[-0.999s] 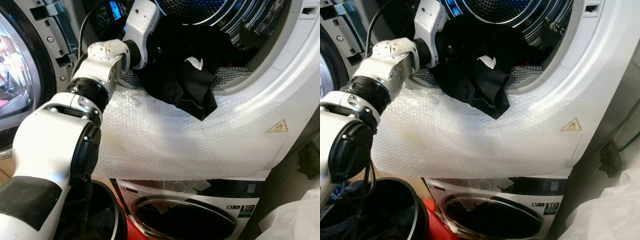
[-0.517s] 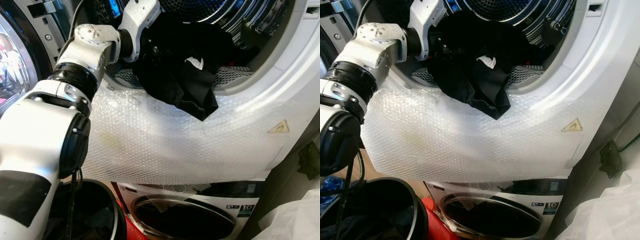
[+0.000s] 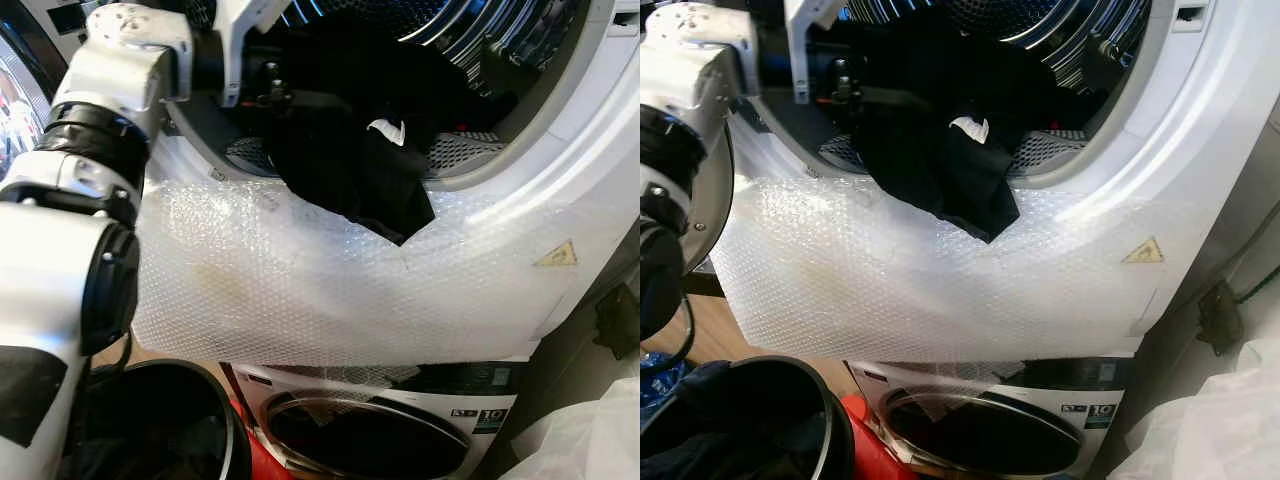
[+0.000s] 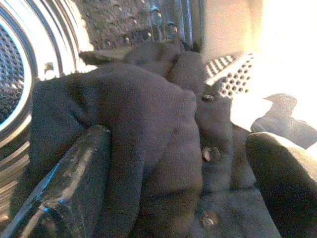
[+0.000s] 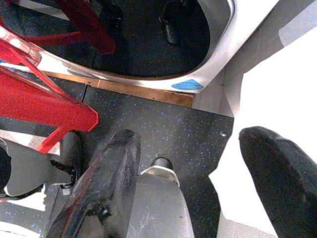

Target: Clothes washing

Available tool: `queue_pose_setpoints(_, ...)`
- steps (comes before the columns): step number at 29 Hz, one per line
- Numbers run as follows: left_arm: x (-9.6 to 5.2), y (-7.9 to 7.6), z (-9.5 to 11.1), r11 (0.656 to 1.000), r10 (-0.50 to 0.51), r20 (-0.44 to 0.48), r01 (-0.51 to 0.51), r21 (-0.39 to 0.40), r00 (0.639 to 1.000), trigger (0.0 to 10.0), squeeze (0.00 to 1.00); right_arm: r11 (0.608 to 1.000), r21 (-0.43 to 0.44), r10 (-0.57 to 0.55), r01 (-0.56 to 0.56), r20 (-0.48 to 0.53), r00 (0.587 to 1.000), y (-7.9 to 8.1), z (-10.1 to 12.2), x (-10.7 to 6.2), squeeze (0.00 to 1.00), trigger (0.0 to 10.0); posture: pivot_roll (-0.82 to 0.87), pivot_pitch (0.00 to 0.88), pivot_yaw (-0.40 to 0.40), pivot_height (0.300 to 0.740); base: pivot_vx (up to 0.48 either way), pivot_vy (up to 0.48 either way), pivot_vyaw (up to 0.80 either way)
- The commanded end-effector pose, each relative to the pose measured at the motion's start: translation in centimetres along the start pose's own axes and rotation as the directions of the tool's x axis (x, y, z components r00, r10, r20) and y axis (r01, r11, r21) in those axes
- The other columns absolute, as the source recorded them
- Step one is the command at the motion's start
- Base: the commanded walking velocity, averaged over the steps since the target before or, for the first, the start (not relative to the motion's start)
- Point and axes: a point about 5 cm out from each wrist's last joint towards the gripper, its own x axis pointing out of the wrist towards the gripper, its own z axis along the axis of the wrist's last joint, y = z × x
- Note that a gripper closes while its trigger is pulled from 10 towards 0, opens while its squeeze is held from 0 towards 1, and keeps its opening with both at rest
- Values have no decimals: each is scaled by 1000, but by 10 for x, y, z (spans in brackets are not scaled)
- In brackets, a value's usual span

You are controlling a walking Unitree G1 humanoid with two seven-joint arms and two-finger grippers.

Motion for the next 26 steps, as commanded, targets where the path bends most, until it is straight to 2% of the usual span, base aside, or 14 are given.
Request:
queue_pose_setpoints(1,-11,-1,8,999,-34,-8,35,15,999,10000,0,998,-8,66,-67,-102,993,21,-24,-10,0,10000,-90,0,151,740,0,0,0)
queue_pose_setpoints(2,-18,-2,7,999,-50,-39,51,6,998,10000,0,997,-11,70,-71,-102,992,21,-24,-10,0,10000,-87,0,152,740,0,0,0)
queue_pose_setpoints(5,-24,-4,5,997,-71,-68,71,-10,995,10000,0,997,-13,72,-73,-101,992,22,-24,-10,0,10000,-84,0,153,740,0,0,0)
queue_pose_setpoints(8,-28,-17,-8,987,-143,-119,133,-85,983,10000,0,997,-14,75,-77,-101,992,22,-24,-10,0,10000,-81,0,155,740,0,0,0)
queue_pose_setpoints(9,-28,-17,-8,987,-143,-119,133,-85,983,10000,0,997,-14,75,-77,-101,992,22,-24,-10,0,10000,-81,0,155,740,0,0,0)
queue_pose_setpoints(10,-25,-27,-21,981,-170,-139,153,-121,976,10000,0,997,-13,76,-78,-102,992,23,-24,-10,0,10000,-80,4,154,740,0,0,0)
queue_pose_setpoints(14,-17,-45,-43,962,-219,-141,190,-196,965,10000,0,997,-14,77,-79,-102,992,23,-24,-10,0,10000,-83,9,153,740,0,0,0)
queue_pose_setpoints(15,-17,-45,-43,962,-219,-141,190,-196,965,10000,0,997,-14,77,-79,-102,992,23,-24,-10,0,10000,-83,9,153,740,0,0,0)
queue_pose_setpoints(17,-2,-59,-64,946,-225,-105,192,-261,969,10000,0,997,-13,76,-78,-102,992,23,-25,-10,0,10000,-85,14,152,740,0,0,0)
queue_pose_setpoints(20,10,-67,-80,941,-191,-98,154,-302,977,10000,0,997,-14,76,-78,-102,992,23,-25,-10,0,10000,-87,16,151,740,0,0,0)
queue_pose_setpoints(21,10,-67,-80,941,-191,-98,154,-302,977,10000,0,997,-14,76,-78,-102,992,23,-25,-10,0,10000,-87,16,151,740,0,0,0)
queue_pose_setpoints(22,16,-72,-87,943,-157,-90,123,-308,983,10000,0,997,-16,78,-80,-102,992,23,-25,-10,0,10000,-87,17,150,740,0,0,0)
queue_pose_setpoints(26,24,-75,-91,949,-101,-62,77,-306,993,10000,0,997,-16,78,-80,-101,992,23,-25,-10,0,10000,-85,17,150,740,0,0,0)
